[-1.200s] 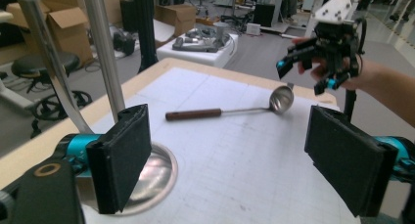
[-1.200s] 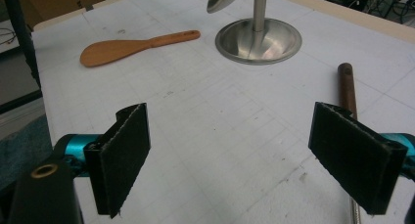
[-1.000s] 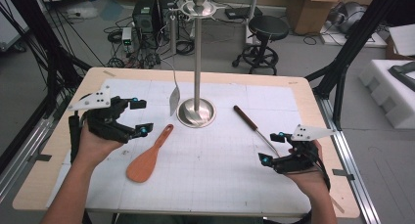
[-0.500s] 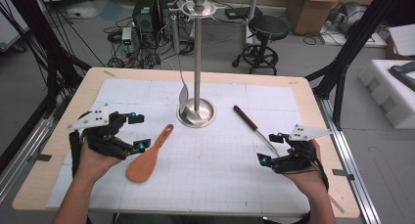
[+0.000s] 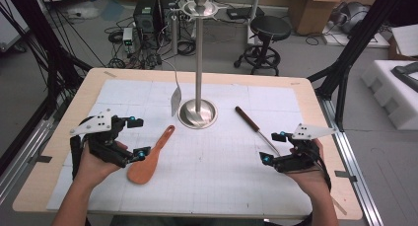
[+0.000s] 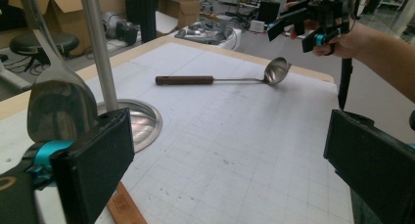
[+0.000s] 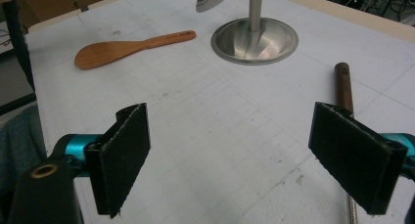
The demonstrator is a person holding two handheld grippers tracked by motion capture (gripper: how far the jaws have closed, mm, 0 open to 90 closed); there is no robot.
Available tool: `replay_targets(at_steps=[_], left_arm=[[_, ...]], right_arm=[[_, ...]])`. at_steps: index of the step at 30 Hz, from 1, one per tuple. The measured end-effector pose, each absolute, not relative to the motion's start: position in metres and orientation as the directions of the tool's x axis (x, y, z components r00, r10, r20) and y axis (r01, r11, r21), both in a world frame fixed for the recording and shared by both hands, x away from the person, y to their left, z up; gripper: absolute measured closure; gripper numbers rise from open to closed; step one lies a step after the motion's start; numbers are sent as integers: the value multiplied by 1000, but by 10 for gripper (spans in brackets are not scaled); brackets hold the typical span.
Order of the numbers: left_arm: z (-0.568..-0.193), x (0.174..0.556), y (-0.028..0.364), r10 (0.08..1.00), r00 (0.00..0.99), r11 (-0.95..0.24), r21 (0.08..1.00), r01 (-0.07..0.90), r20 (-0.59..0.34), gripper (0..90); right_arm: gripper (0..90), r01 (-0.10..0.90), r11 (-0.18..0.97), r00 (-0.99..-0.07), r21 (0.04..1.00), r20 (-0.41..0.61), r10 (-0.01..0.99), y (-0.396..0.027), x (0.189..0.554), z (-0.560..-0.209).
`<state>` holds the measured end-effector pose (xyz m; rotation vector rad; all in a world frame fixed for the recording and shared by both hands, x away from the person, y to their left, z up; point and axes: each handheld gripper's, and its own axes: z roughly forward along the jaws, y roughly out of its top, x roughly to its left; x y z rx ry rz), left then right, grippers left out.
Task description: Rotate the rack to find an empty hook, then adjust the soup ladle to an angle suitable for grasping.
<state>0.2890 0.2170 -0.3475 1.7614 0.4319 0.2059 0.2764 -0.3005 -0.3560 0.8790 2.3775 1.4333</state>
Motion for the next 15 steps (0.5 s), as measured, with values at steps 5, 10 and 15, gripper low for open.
replay_targets(at_steps=[5,10,15], left_arm=[[-349,291,217,403,911,-189,965,179,-90,17],[-350,293,217,410,908,-198,963,181,-86,17],[-348,295,215,413,907,-196,965,176,-81,17]], right_arm=[[146,381,340,-789,860,110,605,-300,276,-356],[146,389,342,-786,856,115,607,-302,275,-359],[146,394,339,-783,854,119,611,-302,275,-359]])
